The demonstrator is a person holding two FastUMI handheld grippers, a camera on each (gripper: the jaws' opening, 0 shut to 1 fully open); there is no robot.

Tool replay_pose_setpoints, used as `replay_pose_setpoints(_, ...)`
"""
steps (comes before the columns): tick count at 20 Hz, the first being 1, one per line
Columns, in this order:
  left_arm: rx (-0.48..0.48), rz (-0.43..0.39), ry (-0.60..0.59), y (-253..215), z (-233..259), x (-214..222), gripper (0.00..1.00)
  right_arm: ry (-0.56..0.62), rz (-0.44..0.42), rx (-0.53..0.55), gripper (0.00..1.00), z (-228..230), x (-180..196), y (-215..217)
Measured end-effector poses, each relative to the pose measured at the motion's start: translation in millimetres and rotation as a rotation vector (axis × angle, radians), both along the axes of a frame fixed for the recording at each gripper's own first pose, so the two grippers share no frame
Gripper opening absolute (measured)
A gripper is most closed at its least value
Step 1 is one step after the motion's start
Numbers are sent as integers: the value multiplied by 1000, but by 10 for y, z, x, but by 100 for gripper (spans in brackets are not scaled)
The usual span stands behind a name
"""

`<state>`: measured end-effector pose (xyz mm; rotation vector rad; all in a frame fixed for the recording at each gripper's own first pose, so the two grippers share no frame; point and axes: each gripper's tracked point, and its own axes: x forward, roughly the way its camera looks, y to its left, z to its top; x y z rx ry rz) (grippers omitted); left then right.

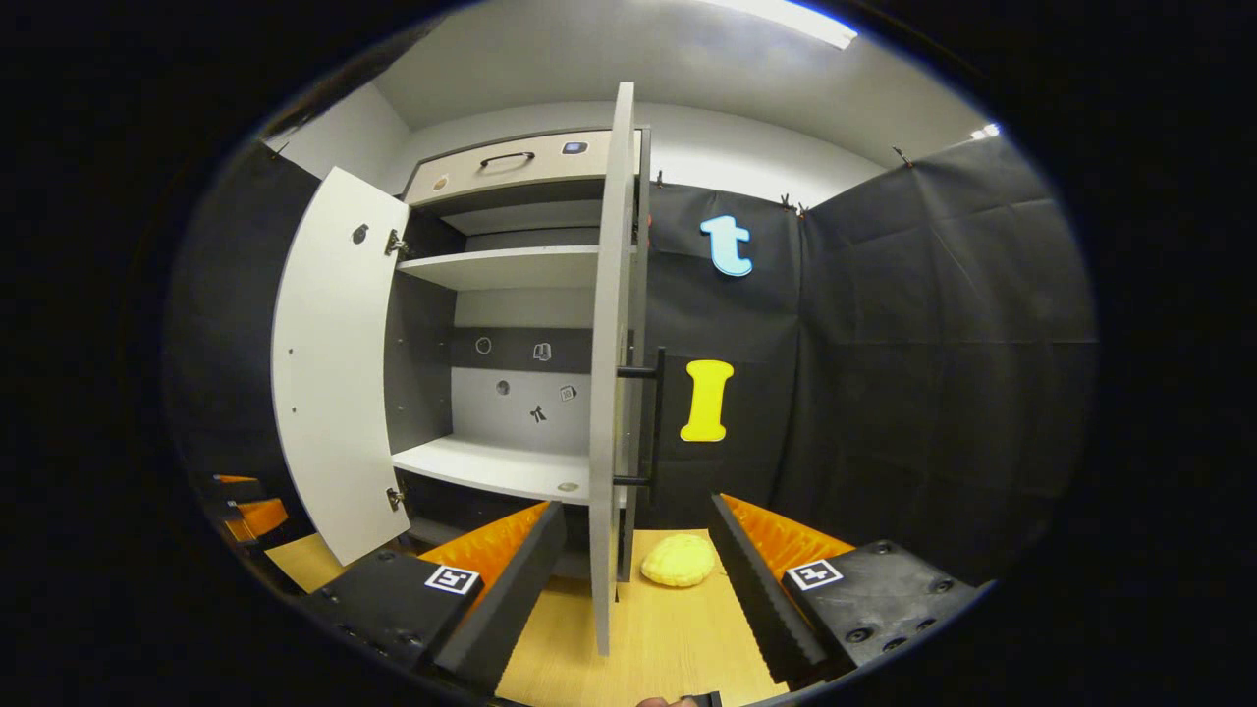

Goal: Grasp the bottle in the cabinet with the left hand and place it on the coaster, then close the right door with the right hand and the left door with the left hand.

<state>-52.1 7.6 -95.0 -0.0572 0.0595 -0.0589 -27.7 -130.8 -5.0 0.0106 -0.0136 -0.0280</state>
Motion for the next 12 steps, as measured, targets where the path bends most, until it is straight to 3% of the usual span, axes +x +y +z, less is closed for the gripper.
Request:
replay_pose_setpoints(5,39,46,2,96,168,174,96,-32,-64,-44,98,73,289,-289)
replay_pose_setpoints(12,-23,78,46,132,72,170,96,-33,-134,44,98,82,678,-621)
